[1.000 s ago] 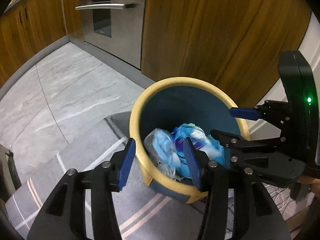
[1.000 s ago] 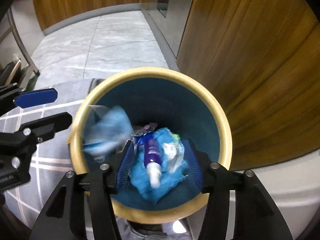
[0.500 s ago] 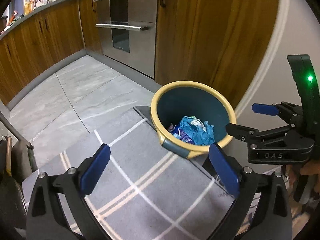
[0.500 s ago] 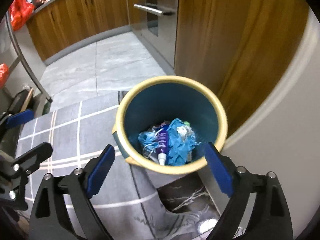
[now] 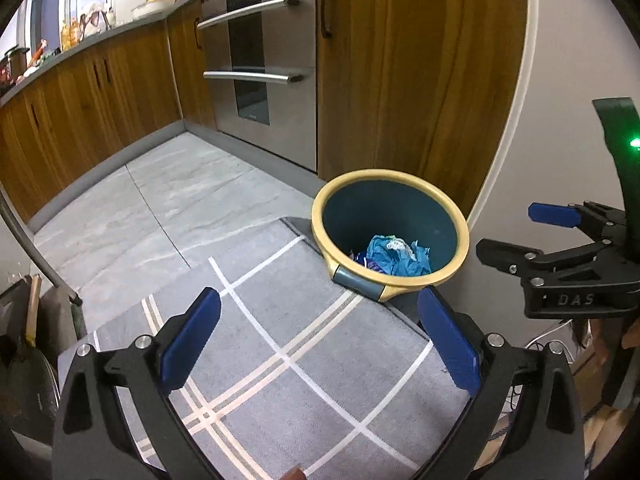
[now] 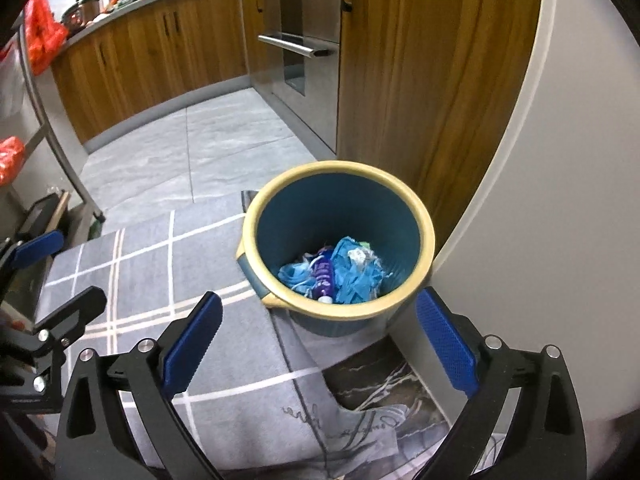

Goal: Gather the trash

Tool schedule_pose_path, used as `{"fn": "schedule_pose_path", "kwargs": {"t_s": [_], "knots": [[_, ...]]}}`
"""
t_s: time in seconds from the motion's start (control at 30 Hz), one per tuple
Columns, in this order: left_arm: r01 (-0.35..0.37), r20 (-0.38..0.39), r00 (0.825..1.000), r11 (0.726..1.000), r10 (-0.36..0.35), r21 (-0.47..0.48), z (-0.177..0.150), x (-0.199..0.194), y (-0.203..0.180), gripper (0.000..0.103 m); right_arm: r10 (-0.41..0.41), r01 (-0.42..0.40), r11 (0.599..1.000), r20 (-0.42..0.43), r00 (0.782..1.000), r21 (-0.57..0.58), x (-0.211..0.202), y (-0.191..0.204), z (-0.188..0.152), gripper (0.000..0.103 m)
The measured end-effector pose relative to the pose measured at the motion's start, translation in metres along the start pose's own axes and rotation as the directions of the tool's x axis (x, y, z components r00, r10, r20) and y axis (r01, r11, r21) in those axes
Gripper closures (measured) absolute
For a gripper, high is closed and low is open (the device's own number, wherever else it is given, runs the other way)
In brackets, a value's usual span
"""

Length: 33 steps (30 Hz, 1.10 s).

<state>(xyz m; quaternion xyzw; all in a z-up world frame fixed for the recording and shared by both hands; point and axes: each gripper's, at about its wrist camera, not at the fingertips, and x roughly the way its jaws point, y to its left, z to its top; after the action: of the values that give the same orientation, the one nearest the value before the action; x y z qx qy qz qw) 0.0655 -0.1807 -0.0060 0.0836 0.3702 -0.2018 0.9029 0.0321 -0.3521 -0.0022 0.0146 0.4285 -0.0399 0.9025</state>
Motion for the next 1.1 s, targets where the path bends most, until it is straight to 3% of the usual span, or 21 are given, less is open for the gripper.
{"fn": "schedule_pose_path", "kwargs": {"t_s": [0.33, 1.1], "knots": [[-0.012, 0.018, 1.000, 0.999, 0.012, -0.044, -0.0021, -0.0012, 0.0102, 0.006, -0.004, 0.004, 1.000, 0.003, 1.000, -0.001, 0.0021, 0.0004, 0.0005, 0.006], [-0.008, 0.011, 1.000, 1.000, 0.008, -0.014, -0.0042, 0.0021, 0.0027, 0.006, -0.003, 0.003, 1.000, -0.004, 1.000, 0.011, 0.0036, -0.0019, 0.0000, 0.006]]}}
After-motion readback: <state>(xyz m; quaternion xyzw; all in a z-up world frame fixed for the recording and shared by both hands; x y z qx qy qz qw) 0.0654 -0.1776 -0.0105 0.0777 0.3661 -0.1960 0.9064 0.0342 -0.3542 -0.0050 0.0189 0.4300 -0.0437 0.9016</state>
